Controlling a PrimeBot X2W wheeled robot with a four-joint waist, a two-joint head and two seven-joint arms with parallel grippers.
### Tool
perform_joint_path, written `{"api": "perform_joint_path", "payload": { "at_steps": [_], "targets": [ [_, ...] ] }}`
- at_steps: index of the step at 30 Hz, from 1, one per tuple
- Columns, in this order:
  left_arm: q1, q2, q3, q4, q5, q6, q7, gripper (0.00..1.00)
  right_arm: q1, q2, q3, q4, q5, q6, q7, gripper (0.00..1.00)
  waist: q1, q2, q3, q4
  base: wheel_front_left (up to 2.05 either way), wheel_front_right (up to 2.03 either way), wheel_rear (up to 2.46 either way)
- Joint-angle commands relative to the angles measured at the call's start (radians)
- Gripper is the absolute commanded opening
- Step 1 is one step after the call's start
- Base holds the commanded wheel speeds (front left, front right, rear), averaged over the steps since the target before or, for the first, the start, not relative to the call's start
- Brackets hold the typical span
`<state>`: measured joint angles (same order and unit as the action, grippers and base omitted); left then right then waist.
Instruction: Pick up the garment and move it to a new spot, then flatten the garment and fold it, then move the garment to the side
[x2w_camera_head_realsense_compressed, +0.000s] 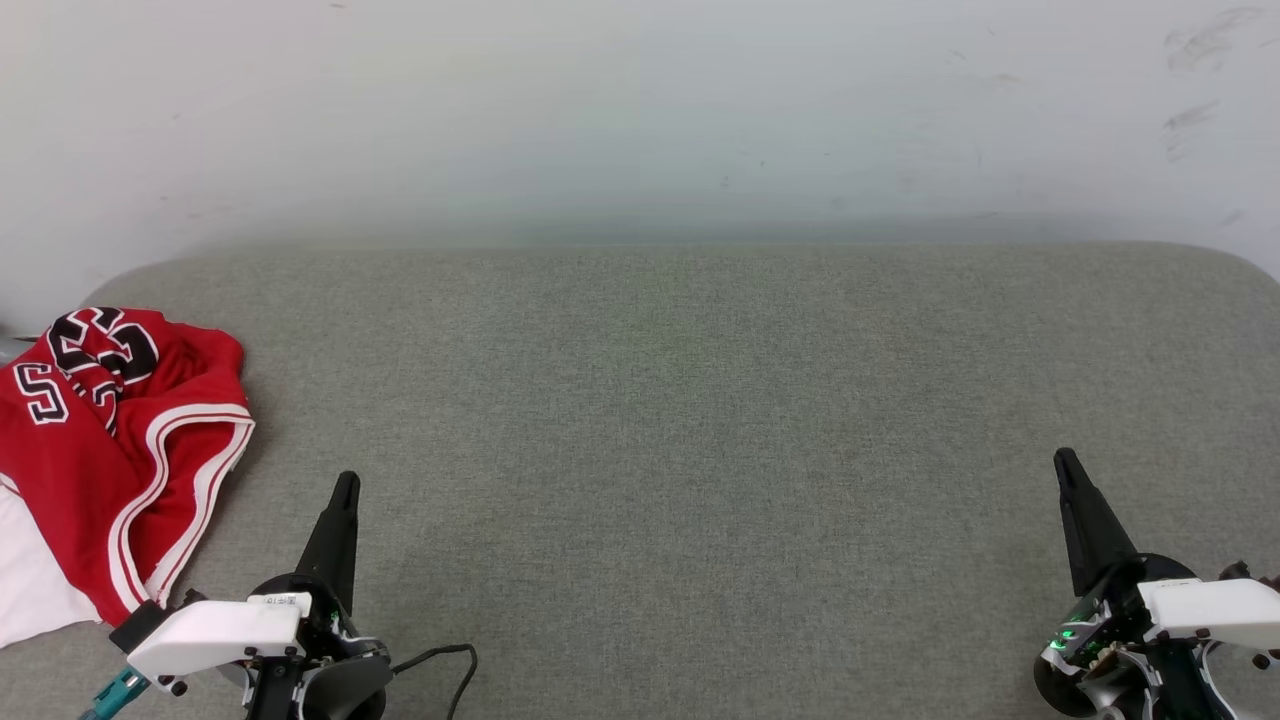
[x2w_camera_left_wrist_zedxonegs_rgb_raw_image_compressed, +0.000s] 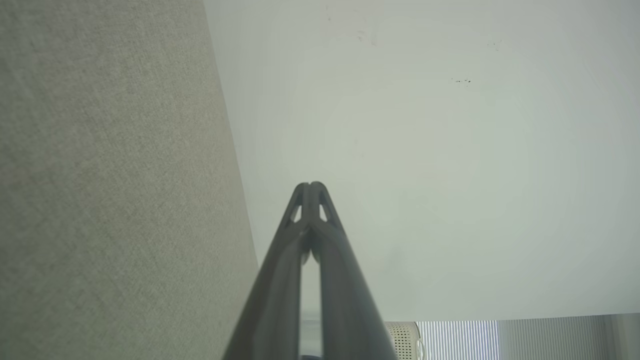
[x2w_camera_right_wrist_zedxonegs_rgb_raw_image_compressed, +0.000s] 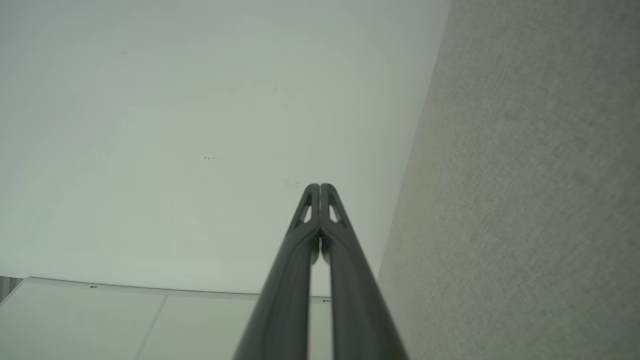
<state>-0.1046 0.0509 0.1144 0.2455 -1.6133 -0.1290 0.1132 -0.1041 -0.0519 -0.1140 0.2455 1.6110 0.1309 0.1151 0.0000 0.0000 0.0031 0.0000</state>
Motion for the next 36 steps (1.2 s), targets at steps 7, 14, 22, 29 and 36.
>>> {"api": "perform_joint_path", "payload": {
  "at_steps": [7, 14, 22, 29, 36],
  "targets": [
    [-0.009, -0.001, 0.002, 0.001, 0.003, -0.003, 0.005, 0.0, -0.01, 0.003, 0.0, 0.0, 0.004, 0.0, 0.001, 0.0, 0.0, 0.0, 0.0, 0.0, 0.0, 0.0, 0.0],
    [-0.009, -0.001, 0.002, 0.001, 0.002, -0.003, 0.005, 0.0, -0.01, 0.003, 0.0, 0.0, 0.004, 0.0, 0.001, 0.0, 0.0, 0.0, 0.0, 0.0, 0.0, 0.0, 0.0],
    [-0.009, -0.001, 0.002, 0.001, 0.002, -0.003, 0.005, 0.0, -0.01, 0.003, 0.0, 0.0, 0.004, 0.0, 0.001, 0.0, 0.0, 0.0, 0.0, 0.0, 0.0, 0.0, 0.0],
    [0.031, -0.005, -0.008, 0.03, 0.003, 0.001, -0.01, 1.0, 0.032, 0.001, 0.008, 0.032, -0.005, 0.0, -0.008, 1.0, 0.0, 0.0, 0.0, 0.0, 0.0, 0.0, 0.0],
    [0.044, -0.004, -0.023, 0.016, 0.026, 0.001, -0.045, 1.0, 0.037, 0.001, 0.027, 0.027, -0.037, 0.0, -0.044, 1.0, 0.0, 0.0, 0.001, -0.001, 0.0, 0.0, 0.0]
  ]
}}
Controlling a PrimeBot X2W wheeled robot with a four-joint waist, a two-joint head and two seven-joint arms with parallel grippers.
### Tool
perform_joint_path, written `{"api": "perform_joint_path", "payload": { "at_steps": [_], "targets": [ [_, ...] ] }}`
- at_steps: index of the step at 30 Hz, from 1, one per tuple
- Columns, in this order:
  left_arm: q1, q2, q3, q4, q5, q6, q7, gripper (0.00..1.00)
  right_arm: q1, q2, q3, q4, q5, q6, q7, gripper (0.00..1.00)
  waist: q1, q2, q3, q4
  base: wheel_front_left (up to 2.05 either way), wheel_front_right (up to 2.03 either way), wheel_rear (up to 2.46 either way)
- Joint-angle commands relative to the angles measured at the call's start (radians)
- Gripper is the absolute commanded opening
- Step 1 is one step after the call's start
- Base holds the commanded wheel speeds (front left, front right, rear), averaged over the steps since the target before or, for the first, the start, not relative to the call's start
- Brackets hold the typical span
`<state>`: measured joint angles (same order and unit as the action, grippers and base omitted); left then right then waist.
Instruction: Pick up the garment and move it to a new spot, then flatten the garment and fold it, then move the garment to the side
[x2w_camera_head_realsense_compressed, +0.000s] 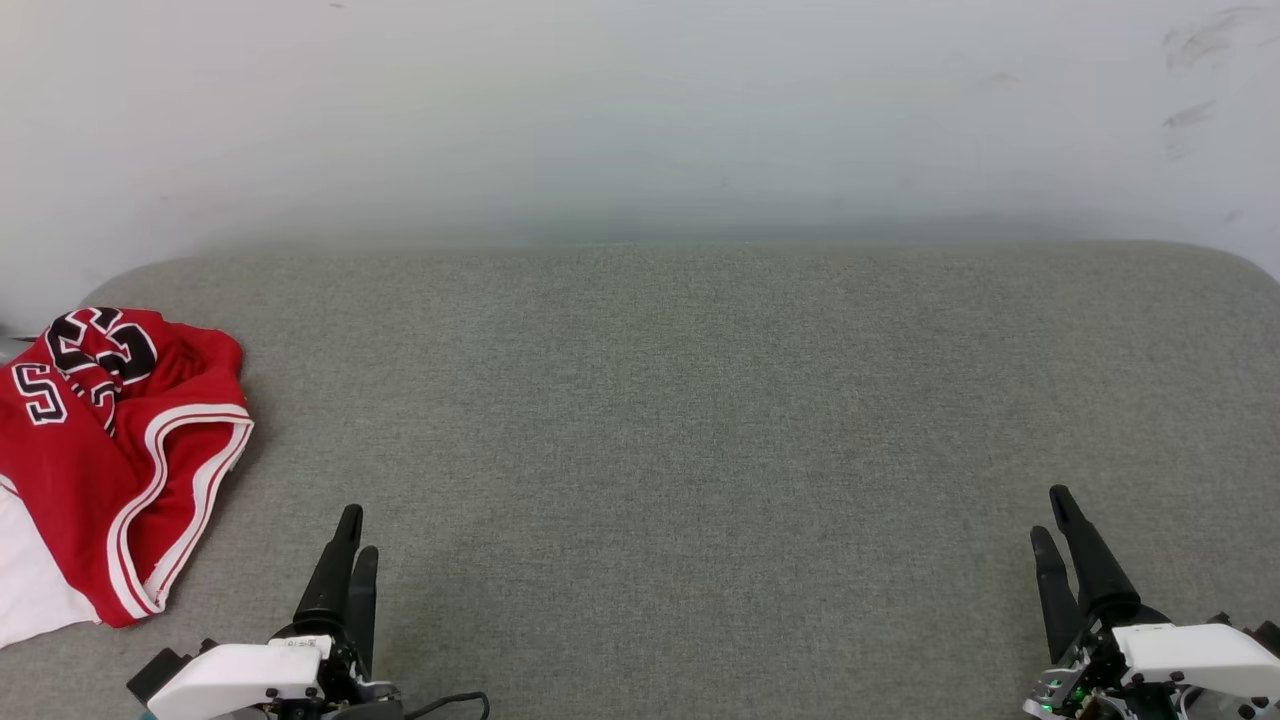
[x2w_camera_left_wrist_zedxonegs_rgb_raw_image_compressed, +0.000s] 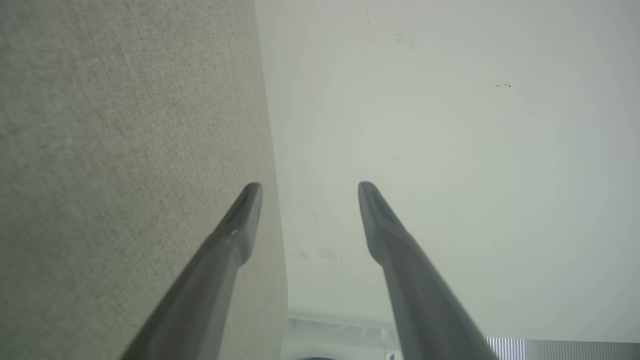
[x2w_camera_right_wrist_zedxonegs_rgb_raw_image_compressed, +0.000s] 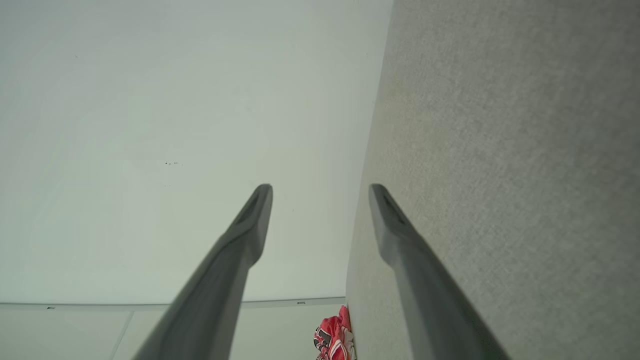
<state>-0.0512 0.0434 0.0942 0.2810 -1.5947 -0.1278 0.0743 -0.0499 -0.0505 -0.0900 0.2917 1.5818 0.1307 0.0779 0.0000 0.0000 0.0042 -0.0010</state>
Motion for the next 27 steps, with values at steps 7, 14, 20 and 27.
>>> {"api": "perform_joint_path", "payload": {
  "at_steps": [7, 14, 20, 27],
  "targets": [
    [-0.002, 0.004, 0.007, -0.015, 0.07, -0.001, -0.039, 1.0, -0.019, -0.001, 0.012, -0.012, -0.101, 0.0, -0.04, 1.0, 0.0, 0.0, 0.0, -0.001, 0.0, 0.0, 0.0],
    [0.008, 0.004, 0.024, -0.04, 0.14, -0.001, -0.07, 1.0, -0.022, 0.0, -0.009, -0.031, -0.255, 0.0, -0.071, 1.0, 0.0, 0.0, 0.0, -0.001, 0.0, 0.0, 0.0],
    [0.012, 0.005, 0.064, -0.061, 0.227, -0.001, -0.094, 1.0, -0.023, 0.0, -0.014, -0.084, -0.435, 0.0, -0.095, 1.0, 0.0, 0.0, 0.002, -0.002, 0.0, 0.0, 0.0],
    [0.005, 0.005, 0.089, -0.115, 0.359, -0.001, -0.12, 1.0, -0.026, 0.0, 0.007, -0.164, -0.691, 0.0, -0.121, 1.0, 0.0, 0.0, 0.006, -0.002, 0.0, 0.0, 0.0]
  ]
}}
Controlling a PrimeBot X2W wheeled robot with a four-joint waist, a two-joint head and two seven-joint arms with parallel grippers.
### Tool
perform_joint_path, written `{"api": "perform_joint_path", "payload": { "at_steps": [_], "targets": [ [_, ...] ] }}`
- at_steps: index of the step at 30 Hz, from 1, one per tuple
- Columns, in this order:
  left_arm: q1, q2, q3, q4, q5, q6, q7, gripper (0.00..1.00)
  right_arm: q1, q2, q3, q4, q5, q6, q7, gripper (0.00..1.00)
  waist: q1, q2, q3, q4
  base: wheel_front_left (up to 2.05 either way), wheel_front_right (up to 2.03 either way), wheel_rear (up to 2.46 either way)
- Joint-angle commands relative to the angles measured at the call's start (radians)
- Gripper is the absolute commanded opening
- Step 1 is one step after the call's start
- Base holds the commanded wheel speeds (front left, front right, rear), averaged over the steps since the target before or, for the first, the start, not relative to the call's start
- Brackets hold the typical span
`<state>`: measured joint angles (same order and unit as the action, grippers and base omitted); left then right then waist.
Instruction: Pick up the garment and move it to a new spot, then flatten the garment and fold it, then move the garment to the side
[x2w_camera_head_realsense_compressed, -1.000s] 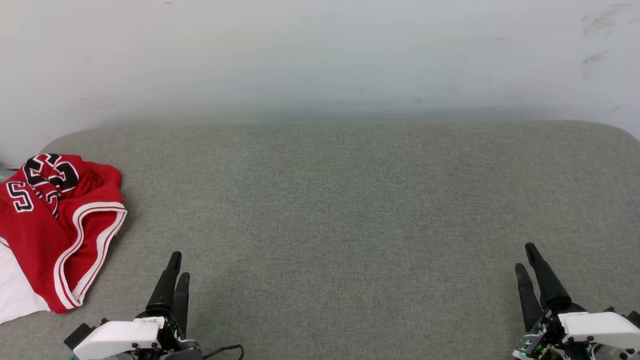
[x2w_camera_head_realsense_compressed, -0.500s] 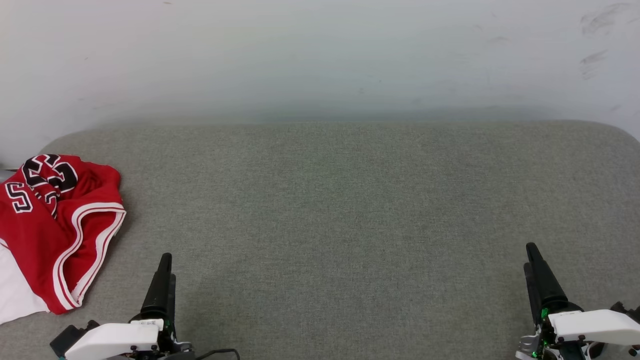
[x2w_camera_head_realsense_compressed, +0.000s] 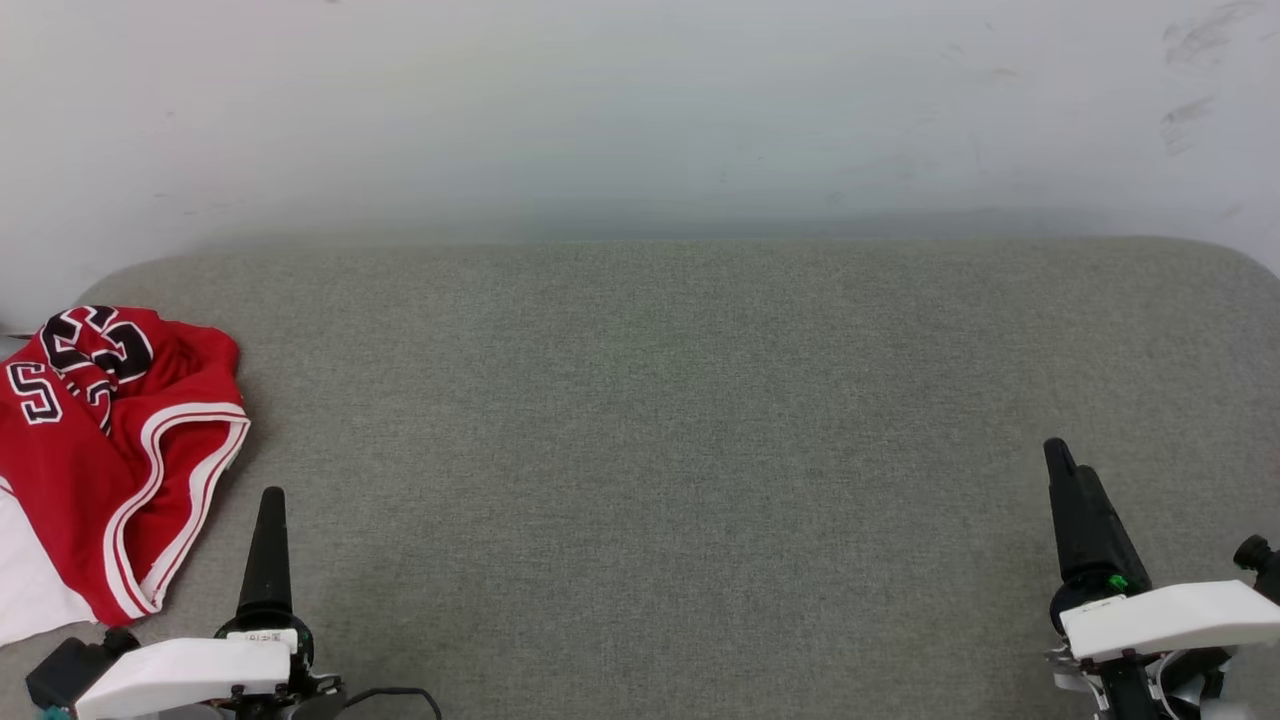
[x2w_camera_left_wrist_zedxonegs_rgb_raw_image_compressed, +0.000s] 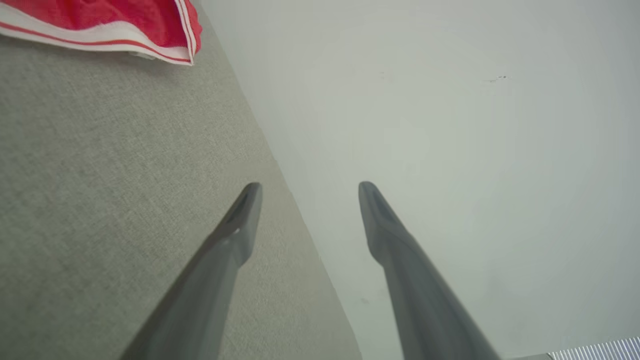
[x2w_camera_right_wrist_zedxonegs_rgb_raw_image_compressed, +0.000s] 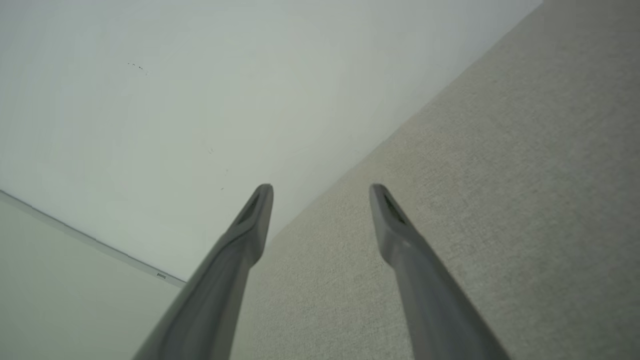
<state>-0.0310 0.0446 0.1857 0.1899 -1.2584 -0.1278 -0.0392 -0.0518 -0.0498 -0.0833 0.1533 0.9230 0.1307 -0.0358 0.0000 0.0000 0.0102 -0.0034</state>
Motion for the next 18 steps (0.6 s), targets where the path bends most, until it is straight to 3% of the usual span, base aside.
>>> {"api": "perform_joint_path", "payload": {
  "at_steps": [1, 13, 18],
  "targets": [
    [-0.011, 0.004, -0.004, -0.034, 0.045, -0.002, -0.01, 1.0, -0.025, -0.001, 0.002, -0.036, -0.055, 0.0, -0.012, 1.0, 0.0, 0.0, 0.001, 0.0, 0.0, 0.0, 0.0],
    [0.01, 0.005, -0.032, -0.148, 0.277, -0.002, -0.047, 1.0, -0.024, -0.001, 0.027, -0.117, -0.285, 0.0, -0.05, 1.0, 0.0, 0.0, 0.006, -0.001, 0.0, 0.0, 0.0],
    [0.021, 0.005, -0.067, -0.189, 0.417, 0.022, -0.064, 1.0, -0.022, -0.001, 0.044, -0.135, -0.415, 0.0, -0.065, 1.0, 0.0, 0.0, 0.009, -0.001, 0.0, 0.0, 0.0]
  ]
}}
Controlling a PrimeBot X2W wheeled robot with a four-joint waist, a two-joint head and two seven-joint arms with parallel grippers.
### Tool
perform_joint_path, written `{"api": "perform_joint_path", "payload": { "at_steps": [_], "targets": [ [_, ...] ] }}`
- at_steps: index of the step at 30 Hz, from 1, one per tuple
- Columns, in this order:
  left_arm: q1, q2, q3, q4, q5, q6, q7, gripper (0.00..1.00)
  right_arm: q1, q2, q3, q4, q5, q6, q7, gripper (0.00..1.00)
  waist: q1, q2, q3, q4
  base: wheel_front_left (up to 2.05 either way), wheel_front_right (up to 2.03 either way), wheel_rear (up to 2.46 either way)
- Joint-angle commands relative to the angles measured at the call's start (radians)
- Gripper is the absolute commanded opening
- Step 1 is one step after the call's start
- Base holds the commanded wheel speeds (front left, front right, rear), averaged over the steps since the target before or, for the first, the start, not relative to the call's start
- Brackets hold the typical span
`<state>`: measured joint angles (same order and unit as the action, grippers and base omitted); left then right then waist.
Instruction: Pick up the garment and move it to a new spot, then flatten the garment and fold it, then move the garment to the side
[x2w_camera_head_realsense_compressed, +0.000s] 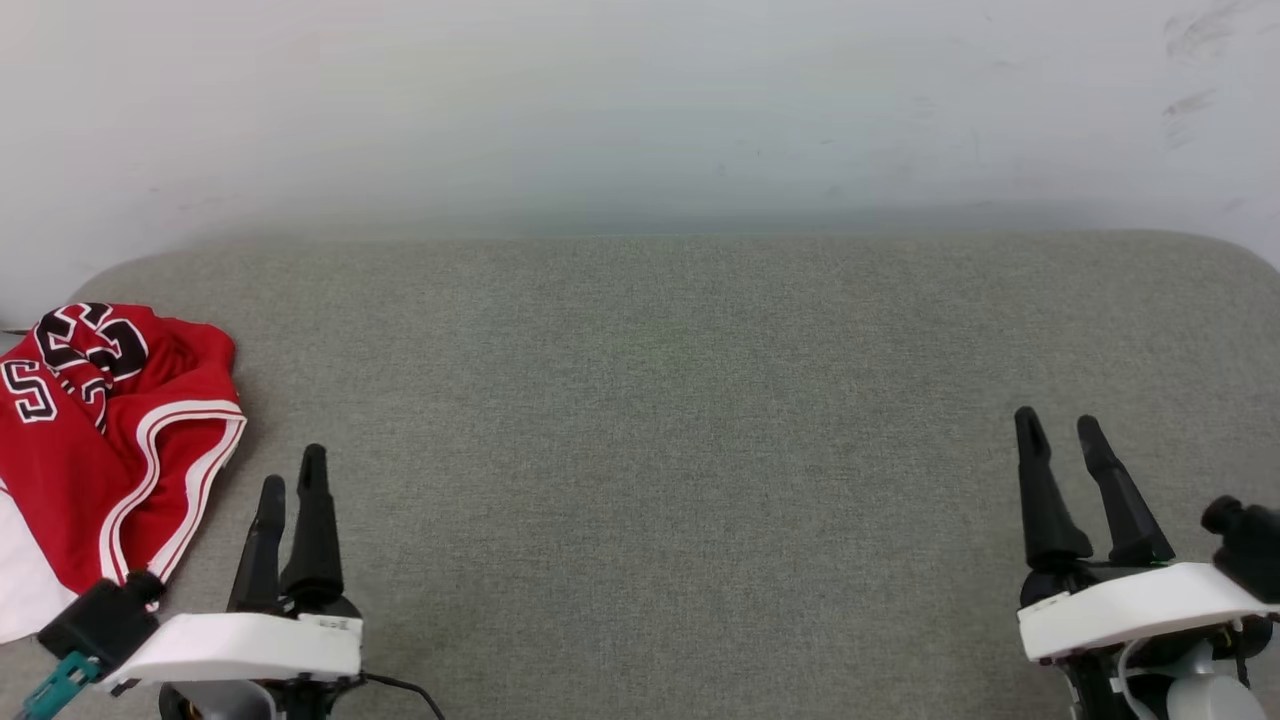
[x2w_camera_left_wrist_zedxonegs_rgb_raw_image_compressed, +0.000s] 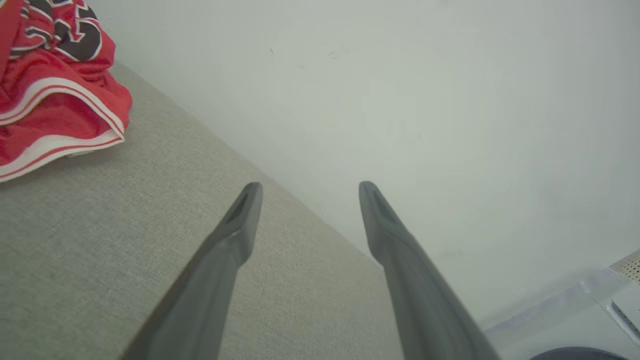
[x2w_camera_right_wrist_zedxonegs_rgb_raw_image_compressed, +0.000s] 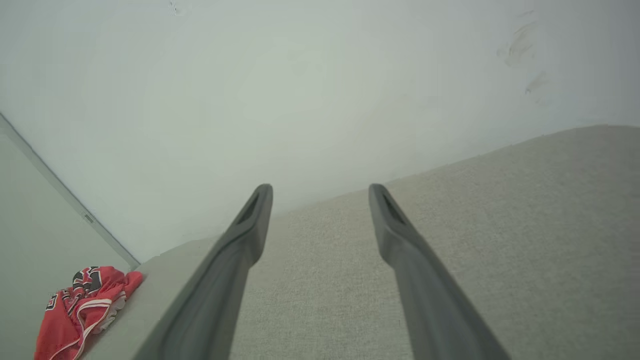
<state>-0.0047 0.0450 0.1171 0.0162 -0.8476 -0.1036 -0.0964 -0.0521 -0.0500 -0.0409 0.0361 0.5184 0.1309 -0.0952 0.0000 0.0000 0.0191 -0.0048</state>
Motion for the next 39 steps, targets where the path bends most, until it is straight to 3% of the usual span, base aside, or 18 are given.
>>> {"api": "perform_joint_path", "payload": {
  "at_steps": [1, 5, 13, 20, 29, 36, 39],
  "targets": [
    [-0.004, 0.005, -0.009, -0.024, 0.038, 0.006, -0.009, 1.0, -0.02, -0.001, 0.006, -0.019, -0.05, 0.0, -0.009, 1.0, 0.0, 0.0, 0.0, 0.0, 0.0, 0.0, 0.0],
    [0.0, 0.005, -0.064, -0.063, 0.166, 0.024, -0.021, 1.0, -0.018, -0.001, -0.012, -0.025, -0.128, 0.0, -0.021, 1.0, 0.0, 0.0, 0.003, -0.001, 0.0, 0.0, 0.0],
    [0.002, 0.006, -0.121, -0.115, 0.32, 0.071, -0.043, 1.0, -0.017, -0.001, -0.003, -0.037, -0.237, 0.0, -0.043, 1.0, 0.0, 0.0, 0.011, -0.001, 0.0, 0.0, 0.0],
    [0.01, 0.046, -0.196, -0.136, 0.436, 0.121, -0.062, 1.0, -0.017, -0.001, 0.002, -0.04, -0.325, 0.0, -0.062, 1.0, 0.0, 0.0, 0.015, -0.002, 0.0, 0.0, 0.0],
    [0.01, 0.102, -0.3, -0.106, 0.52, 0.213, -0.085, 1.0, -0.012, -0.001, -0.002, -0.029, -0.436, 0.0, -0.085, 1.0, 0.0, 0.0, 0.016, -0.003, 0.0, 0.0, 0.0],
    [0.002, 0.125, -0.343, -0.105, 0.563, 0.244, -0.101, 1.0, -0.018, -0.001, 0.001, -0.027, -0.499, 0.0, -0.102, 1.0, 0.0, 0.0, 0.018, -0.004, 0.0, 0.0, 0.0],
    [0.008, 0.118, -0.348, -0.106, 0.565, 0.237, -0.107, 1.0, -0.016, -0.001, 0.005, -0.03, -0.512, 0.0, -0.108, 1.0, 0.0, 0.0, 0.017, -0.004, 0.0, 0.0, 0.0]
  ]
}}
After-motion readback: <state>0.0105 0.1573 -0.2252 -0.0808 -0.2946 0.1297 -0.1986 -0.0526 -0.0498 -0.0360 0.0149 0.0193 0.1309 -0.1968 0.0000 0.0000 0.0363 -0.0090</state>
